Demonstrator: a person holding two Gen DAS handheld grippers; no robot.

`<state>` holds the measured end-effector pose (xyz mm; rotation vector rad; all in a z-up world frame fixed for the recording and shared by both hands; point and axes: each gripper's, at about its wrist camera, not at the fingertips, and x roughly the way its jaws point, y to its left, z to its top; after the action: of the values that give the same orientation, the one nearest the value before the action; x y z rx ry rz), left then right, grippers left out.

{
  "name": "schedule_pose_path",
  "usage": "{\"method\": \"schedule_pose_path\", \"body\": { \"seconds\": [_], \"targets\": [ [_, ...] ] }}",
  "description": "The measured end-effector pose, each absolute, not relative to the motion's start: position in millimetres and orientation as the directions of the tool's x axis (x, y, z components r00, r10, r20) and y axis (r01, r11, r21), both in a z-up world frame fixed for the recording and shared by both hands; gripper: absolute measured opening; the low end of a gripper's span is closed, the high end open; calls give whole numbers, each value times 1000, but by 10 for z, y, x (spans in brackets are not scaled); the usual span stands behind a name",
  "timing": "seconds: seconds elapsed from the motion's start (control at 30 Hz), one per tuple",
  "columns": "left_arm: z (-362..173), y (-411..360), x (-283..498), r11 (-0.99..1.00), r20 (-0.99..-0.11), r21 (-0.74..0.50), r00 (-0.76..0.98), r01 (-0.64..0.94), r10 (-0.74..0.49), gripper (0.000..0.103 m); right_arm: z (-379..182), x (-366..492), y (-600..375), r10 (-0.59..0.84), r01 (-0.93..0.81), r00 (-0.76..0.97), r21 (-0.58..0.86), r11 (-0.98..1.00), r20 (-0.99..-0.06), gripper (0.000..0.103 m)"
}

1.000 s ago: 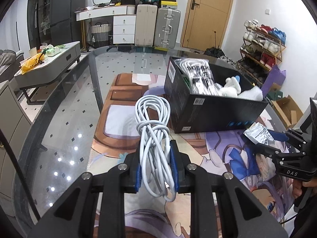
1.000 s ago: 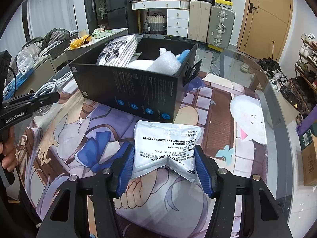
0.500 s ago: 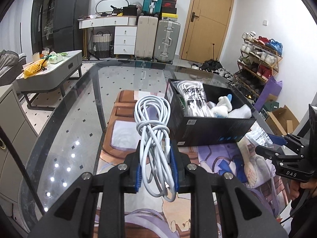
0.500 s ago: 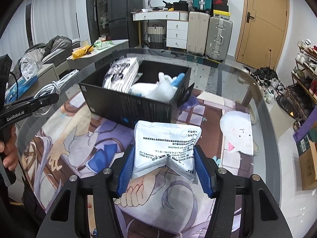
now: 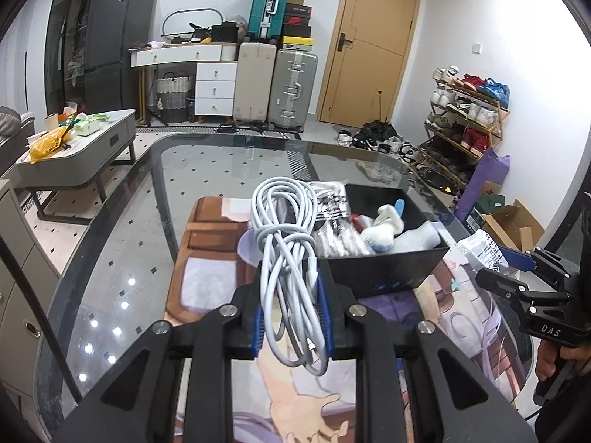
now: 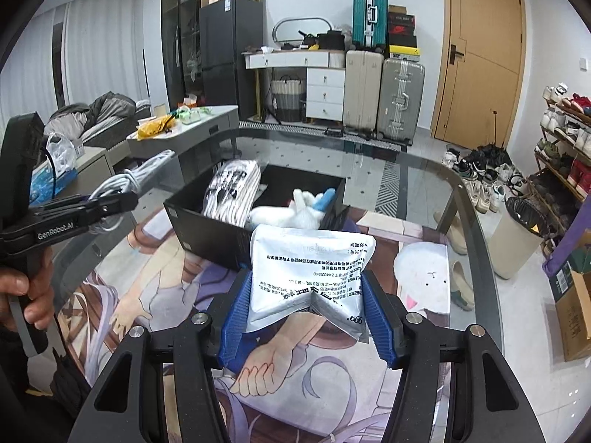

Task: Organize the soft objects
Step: 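Carry the cable in left tool while right tool carries the sachet over the box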

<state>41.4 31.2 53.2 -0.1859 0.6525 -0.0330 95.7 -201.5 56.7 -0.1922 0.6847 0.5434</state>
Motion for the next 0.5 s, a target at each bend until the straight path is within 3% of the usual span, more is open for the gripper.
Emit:
{"method": "schedule_pose_path", "body": {
  "seconds": [0.5],
  "targets": [
    [664,202,670,981,-586,-191,796,45,-150,22,734,1156,-1901,412,-530,658,0,848,-631,58]
  ]
}}
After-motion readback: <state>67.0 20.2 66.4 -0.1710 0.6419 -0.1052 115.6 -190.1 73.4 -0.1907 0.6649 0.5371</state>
